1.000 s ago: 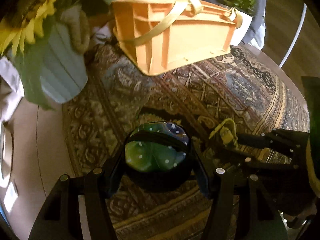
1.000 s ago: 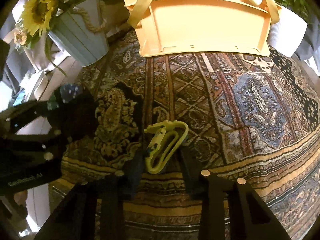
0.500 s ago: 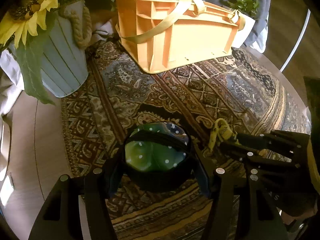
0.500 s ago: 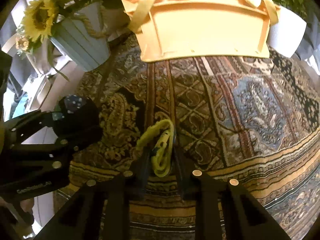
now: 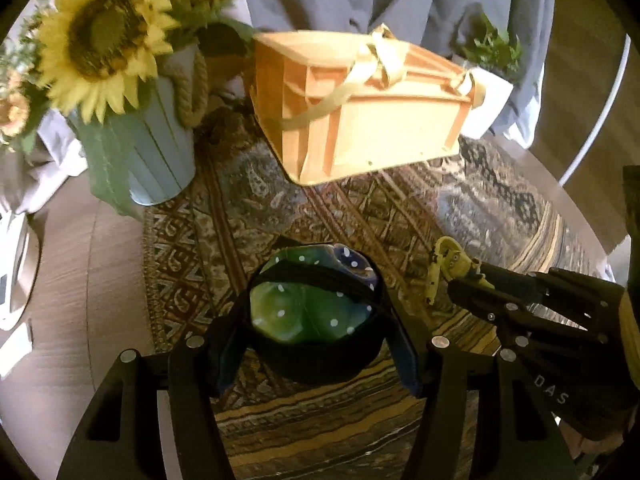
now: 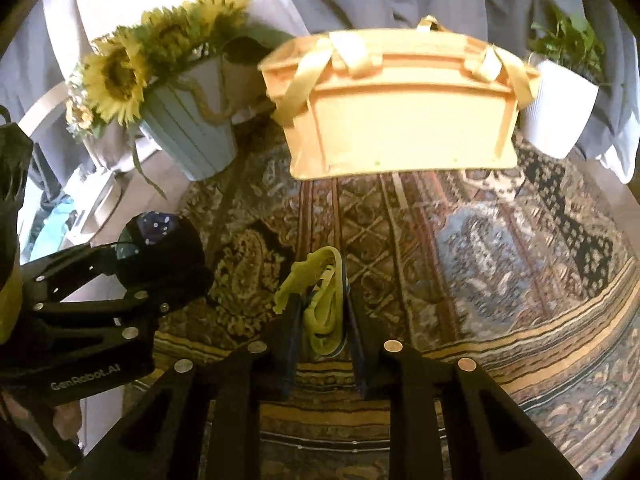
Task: Organize soft objects
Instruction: 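Lift the ball and yellow cable and carry both over the orange crate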
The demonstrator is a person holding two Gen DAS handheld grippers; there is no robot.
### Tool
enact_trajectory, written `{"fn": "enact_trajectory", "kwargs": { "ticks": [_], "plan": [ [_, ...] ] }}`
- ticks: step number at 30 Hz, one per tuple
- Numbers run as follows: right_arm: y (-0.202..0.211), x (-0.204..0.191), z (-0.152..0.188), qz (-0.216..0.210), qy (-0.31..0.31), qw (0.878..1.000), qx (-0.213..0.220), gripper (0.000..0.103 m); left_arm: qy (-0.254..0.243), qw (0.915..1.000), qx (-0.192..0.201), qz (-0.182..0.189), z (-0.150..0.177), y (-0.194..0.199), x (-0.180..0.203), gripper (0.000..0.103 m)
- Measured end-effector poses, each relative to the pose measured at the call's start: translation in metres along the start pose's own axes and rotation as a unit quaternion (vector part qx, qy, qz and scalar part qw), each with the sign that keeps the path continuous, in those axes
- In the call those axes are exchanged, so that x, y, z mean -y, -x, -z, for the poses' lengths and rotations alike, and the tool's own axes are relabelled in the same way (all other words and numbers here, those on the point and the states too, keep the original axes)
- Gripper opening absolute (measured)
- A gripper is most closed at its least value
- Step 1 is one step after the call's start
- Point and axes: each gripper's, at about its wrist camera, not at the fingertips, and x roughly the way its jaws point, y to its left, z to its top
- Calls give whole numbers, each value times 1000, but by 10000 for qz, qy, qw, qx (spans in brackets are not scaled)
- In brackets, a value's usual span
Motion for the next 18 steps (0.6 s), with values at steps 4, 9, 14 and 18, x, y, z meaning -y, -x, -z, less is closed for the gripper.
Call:
{"fn": "enact_trajectory", "kwargs": {
  "ticks": [4,9,14,18],
  "plan": [
    [14,8,-10,-140,144,9997,168,23,296,9992,200,-178,-7,12,12,62],
    [28,26,-26,-353,490,9975,363,23,727,9947,504,-517,-15,25,35,62],
    [45,52,-41,-667,829,9931,491,23,1135,9882,678,-769,-20,35,61,62],
    [60,70,-50,-858,1035,9887,657,23,1353,9818,892,-994,-26,44,87,62]
  ]
}}
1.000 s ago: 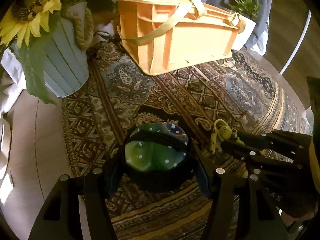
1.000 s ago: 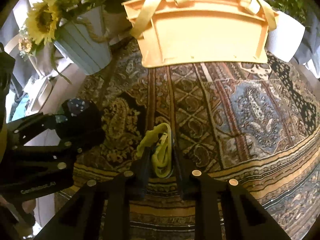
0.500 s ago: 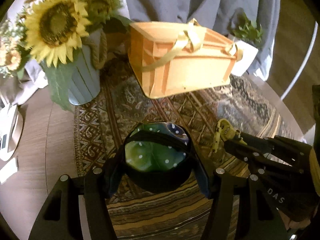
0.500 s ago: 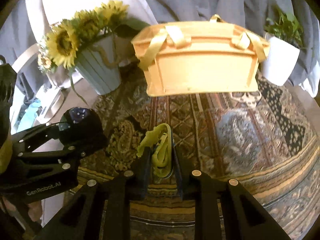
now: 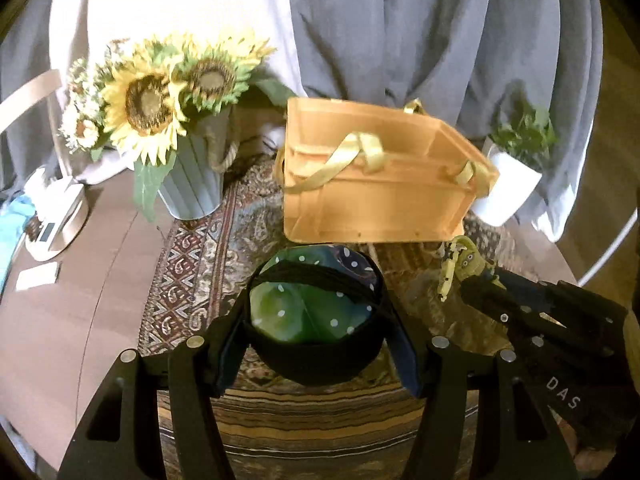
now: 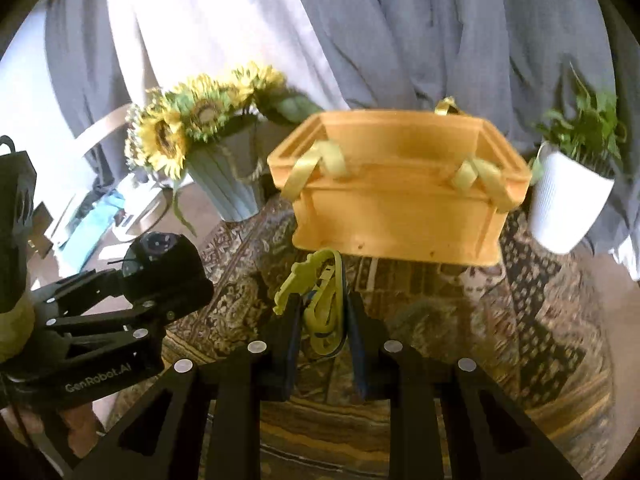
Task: Organize soft objects
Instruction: 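Lift the ball and yellow cable and carry both over the orange crate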
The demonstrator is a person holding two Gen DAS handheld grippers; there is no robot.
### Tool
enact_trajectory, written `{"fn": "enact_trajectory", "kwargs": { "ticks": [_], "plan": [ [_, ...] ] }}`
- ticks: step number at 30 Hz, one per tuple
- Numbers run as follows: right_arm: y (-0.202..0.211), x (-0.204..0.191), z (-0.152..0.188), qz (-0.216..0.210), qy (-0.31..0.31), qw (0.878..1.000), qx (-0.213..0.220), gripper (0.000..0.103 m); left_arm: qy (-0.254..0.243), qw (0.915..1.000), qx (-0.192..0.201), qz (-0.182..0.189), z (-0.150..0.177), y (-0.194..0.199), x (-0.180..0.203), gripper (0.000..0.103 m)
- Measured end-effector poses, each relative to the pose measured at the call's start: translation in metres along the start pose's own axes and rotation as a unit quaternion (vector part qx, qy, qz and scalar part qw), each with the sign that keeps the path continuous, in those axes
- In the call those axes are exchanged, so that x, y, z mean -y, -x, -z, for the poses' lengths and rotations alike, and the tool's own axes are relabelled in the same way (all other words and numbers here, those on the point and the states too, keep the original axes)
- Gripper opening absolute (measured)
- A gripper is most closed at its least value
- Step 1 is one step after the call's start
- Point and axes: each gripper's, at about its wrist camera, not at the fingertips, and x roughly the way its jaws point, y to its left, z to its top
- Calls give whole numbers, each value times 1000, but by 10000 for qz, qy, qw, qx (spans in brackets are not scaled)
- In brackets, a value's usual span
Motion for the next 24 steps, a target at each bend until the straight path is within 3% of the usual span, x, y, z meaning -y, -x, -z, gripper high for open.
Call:
{"fn": "enact_trajectory", "kwargs": {
  "ticks": [10,24],
  "plan": [
    [35,44,-18,-457,269,9980,355,23,251,9974,460,-489,-16,28,49,62],
    [64,63,-58,-272,-50,9942,1036,23,-42,9970,742,-224,-74,31,64,62]
  ]
}}
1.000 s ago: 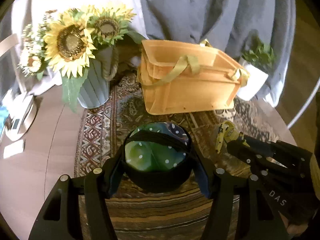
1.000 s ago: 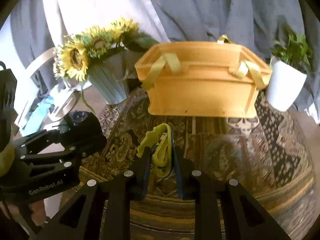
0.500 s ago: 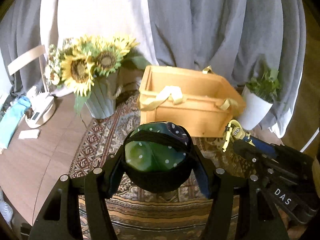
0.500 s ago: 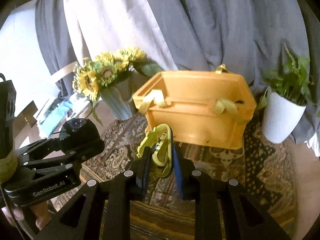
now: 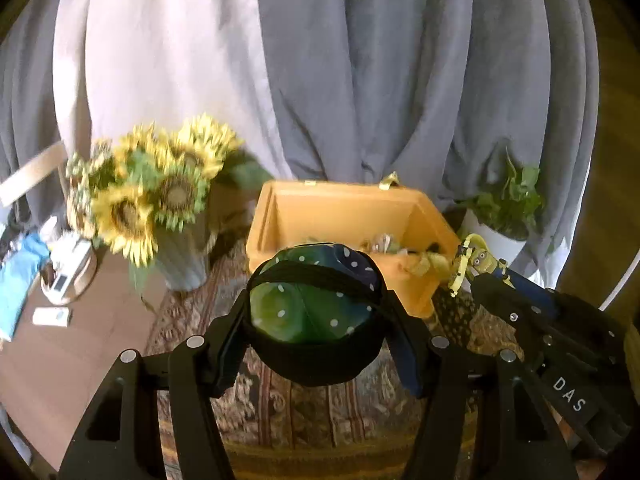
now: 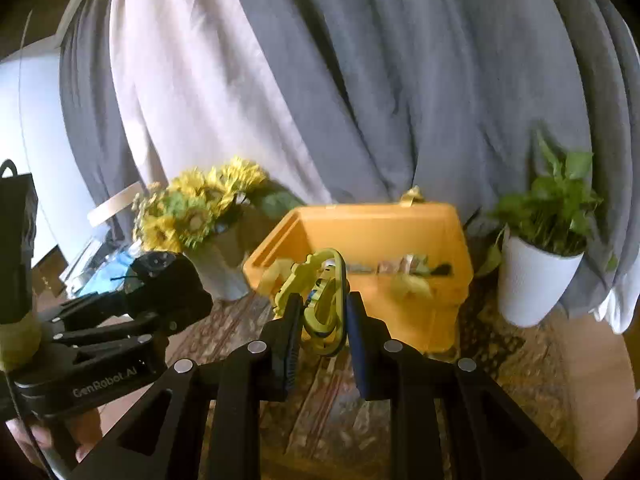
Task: Organize soft objects
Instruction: 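Lift the ball and yellow cable and carry both over the orange crate, then open both tools to drop the ball and cable into the crate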
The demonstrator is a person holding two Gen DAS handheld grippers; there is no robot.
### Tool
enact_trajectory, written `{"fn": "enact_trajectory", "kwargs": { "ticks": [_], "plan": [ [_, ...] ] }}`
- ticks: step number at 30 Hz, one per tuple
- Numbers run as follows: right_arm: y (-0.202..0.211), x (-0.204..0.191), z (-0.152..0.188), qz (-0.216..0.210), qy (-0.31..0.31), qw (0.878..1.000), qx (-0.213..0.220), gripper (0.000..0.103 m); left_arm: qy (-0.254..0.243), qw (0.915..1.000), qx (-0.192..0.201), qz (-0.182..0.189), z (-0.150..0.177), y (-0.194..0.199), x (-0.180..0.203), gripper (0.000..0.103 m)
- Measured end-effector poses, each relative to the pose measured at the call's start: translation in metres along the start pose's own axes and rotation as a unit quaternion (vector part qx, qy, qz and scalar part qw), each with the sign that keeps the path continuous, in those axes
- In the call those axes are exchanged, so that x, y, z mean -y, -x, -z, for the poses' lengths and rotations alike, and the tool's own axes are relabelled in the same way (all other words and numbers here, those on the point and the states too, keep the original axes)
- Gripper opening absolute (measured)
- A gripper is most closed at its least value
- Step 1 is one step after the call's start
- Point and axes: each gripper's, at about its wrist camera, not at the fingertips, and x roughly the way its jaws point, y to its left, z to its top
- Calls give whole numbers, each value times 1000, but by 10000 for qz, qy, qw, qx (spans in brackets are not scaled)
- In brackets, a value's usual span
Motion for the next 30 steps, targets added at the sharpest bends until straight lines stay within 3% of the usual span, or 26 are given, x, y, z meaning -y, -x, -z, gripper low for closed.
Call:
{"fn": "enact_trajectory", "kwargs": {
  "ticks": [8,18,24,30],
  "plan": [
    [-14,6,-28,196,-96,9995,220,23,-217,9995,219,46,-37,-17,-2,62],
    [-53,20,-56,345,-23,9990,271,23,-245,9995,173,46,-67,-65,-6,62],
    [-85,30,-73,339,-1,9993,144,23,-252,9997,-24,76,-85,-105,-9,62],
    [-127,49,-87,146,-226,9993,-260,23,-295,9984,-444,205,-98,-152,-10,62]
  ]
}}
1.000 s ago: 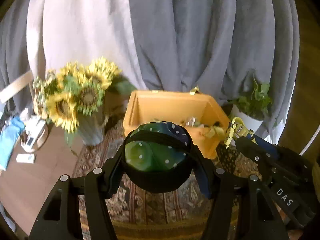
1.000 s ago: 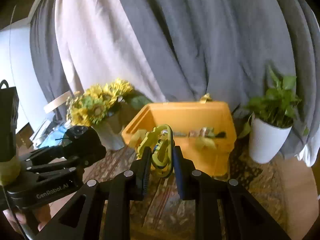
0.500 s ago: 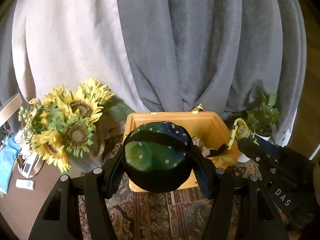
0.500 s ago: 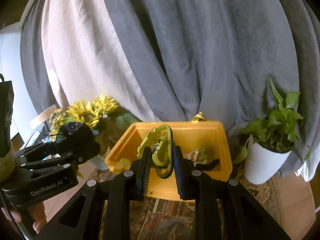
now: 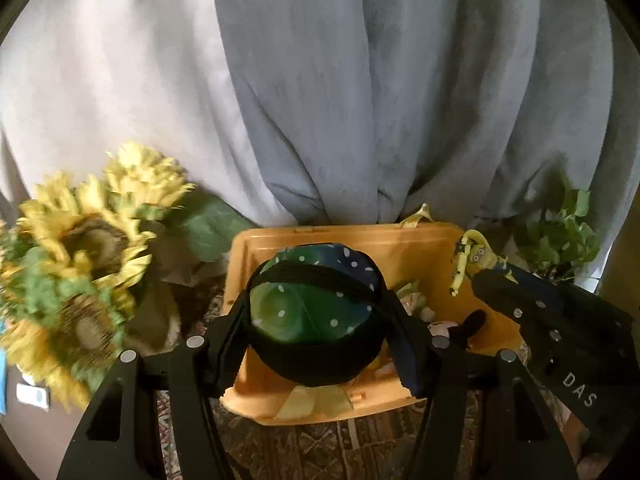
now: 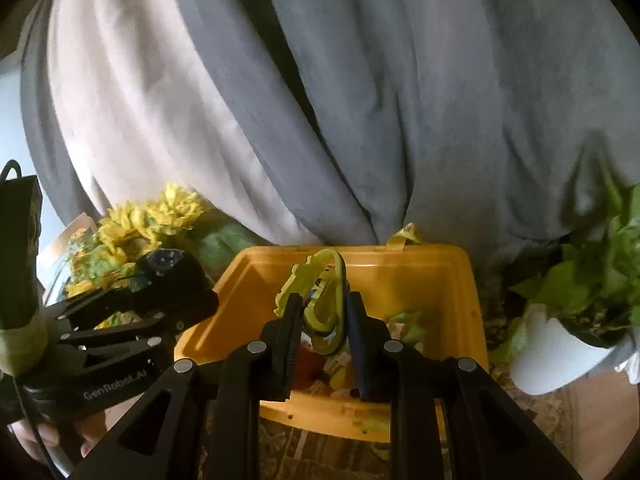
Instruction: Organize soft objects
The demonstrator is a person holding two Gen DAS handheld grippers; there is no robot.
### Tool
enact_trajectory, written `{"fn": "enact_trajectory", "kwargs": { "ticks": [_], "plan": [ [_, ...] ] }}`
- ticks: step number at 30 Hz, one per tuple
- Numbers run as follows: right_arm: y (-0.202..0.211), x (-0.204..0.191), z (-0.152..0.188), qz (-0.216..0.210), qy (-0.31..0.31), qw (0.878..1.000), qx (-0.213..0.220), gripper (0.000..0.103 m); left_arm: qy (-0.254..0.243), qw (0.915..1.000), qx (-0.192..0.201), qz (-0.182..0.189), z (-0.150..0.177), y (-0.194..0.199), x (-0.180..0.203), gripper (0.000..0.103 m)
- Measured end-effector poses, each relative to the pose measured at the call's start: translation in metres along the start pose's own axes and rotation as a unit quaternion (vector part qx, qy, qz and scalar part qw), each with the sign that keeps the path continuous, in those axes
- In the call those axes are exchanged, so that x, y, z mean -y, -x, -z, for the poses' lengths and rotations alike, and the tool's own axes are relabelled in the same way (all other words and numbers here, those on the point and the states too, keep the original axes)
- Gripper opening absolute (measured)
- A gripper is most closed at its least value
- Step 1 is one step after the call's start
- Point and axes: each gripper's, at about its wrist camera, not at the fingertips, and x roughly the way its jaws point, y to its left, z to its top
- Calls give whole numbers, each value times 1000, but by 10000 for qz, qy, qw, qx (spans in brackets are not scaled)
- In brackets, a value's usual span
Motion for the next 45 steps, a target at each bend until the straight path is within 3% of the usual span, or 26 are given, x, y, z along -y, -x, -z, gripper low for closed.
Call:
{"fn": "enact_trajectory", "kwargs": {
  "ticks": [11,13,16,20,24,31,37,41,45],
  "plan": [
    [-85,35,-9,-212,-423,9939,-992,24,128,9958,-878,243,-20,-75,-5,63],
    [-97,42,-8,-288,-558,9915,-1143,28,204,9938,-1052,283,-19,-86,-6,62],
    [-109,50,-5,-370,-758,9871,-1360,32,242,9926,-1179,167,-18,-95,-4,66],
    [-113,55,-4,-63,-751,9864,-1458,32,174,9947,-1005,-120,-17,-87,-4,75],
    [-101,52,-6,234,-597,9887,-1357,32,50,9962,-718,-485,-13,-60,-2,75],
    [-38,35,-3,763,-285,9922,-943,38,-57,9944,-55,-1058,11,25,1,83],
    [37,6,8,1001,-105,9941,-414,56,-83,9902,557,-1277,38,104,3,90],
    [85,-15,23,1231,-9,9924,-78,62,-77,9859,898,-1412,60,148,2,94],
    [123,-34,43,1447,39,9893,154,65,-89,9857,1034,-1324,82,178,1,96]
  ]
}}
